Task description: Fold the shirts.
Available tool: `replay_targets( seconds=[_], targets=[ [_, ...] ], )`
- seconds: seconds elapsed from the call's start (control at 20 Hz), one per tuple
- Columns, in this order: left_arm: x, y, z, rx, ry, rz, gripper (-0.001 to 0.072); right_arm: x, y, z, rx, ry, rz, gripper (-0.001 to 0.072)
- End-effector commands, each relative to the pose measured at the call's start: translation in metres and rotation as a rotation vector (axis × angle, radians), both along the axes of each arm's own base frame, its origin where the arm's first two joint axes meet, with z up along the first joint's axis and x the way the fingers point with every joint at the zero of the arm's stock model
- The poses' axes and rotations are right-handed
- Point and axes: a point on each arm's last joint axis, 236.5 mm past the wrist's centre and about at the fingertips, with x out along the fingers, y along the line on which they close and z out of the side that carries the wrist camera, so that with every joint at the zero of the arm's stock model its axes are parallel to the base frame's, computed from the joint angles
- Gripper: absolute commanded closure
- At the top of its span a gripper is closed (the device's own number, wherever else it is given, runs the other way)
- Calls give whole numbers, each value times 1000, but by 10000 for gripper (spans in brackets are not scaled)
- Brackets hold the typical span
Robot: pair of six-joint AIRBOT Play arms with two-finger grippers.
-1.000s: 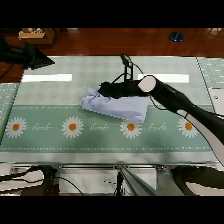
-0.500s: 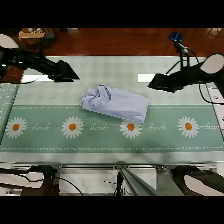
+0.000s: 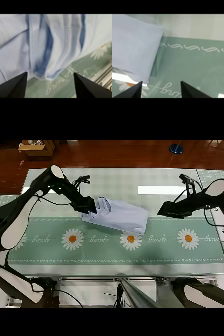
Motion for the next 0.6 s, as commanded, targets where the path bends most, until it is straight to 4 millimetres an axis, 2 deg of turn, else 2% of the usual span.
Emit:
replay_targets(
  seconds=[0.0,0.15,0.2,0.25,0.3,0.35,0.55],
  targets=[
    [5,-3,-26,37,-5,5,22,-16,4,-20,24,44,6,151],
    [17,-19,-29,-4,-60,18,27,-31,5,-35,26,90,10,151],
    [19,-26,-25,-40,-76,13,60,-34,5,-38,26,98,14,152],
    [19,-33,-22,-66,-71,22,314,-36,5,-41,26,104,12,153],
    [16,-36,-18,-83,-56,20,603,-37,5,-43,25,106,10,154],
    [9,-37,-13,-94,-29,6,685,-37,6,-43,27,106,8,155],
    [-20,-29,11,-102,58,-61,686,-28,14,-39,71,78,-21,154]
  ],
)
